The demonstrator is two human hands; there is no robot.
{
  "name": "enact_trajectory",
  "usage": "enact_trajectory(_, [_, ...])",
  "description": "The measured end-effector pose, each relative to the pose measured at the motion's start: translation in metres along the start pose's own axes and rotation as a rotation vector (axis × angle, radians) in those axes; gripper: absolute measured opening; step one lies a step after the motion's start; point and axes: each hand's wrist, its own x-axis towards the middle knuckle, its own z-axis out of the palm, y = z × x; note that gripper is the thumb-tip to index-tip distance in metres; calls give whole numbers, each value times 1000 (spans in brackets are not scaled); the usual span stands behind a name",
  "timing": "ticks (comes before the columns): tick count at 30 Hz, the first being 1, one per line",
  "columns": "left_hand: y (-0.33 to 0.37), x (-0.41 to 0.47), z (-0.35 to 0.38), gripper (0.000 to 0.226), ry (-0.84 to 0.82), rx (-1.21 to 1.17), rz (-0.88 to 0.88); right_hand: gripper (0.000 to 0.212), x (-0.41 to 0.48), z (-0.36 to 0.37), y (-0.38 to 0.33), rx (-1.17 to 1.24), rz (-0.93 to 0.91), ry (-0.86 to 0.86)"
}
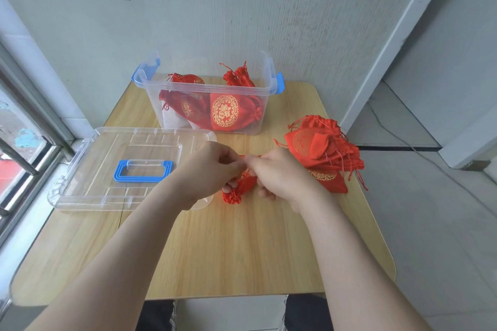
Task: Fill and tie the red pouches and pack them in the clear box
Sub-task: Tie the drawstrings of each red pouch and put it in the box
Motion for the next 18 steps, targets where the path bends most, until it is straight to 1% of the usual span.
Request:
enact_trajectory(2, [3,-2,-1,16,-35,26,18,34,-2,2,-2,258,46,8])
enact_trajectory(3, [4,-3,-1,15,-47,34,22,32,-3,2,-3,351,53,14])
enact_trajectory(5, [5,-4,-2,13,-55,27,24,33,-4,2,-4,461,60,38])
enact_trajectory(8, [6,-4,-4,15,-79,-2,18,36,-4,3,-4,453,67,64])
enact_trajectory(11, [7,-5,-7,18,-150,-45,11,35,-5,3,-4,413,71,64])
enact_trajectory(12, [7,-5,-8,17,-159,-43,19,34,-6,2,-5,444,76,44])
enact_trajectory(14, [4,-5,-9,17,-138,-23,33,30,-5,0,-7,597,77,-30])
enact_trajectory(16, [0,-3,-9,18,-95,-24,20,26,-3,-1,-8,739,17,-54])
enact_trajectory(17, [-1,-2,-9,18,-76,-42,4,22,-1,-1,-7,745,-40,-22])
enact_trajectory(18, [-2,-1,-9,19,-61,-69,-15,16,1,-1,-5,699,-108,34])
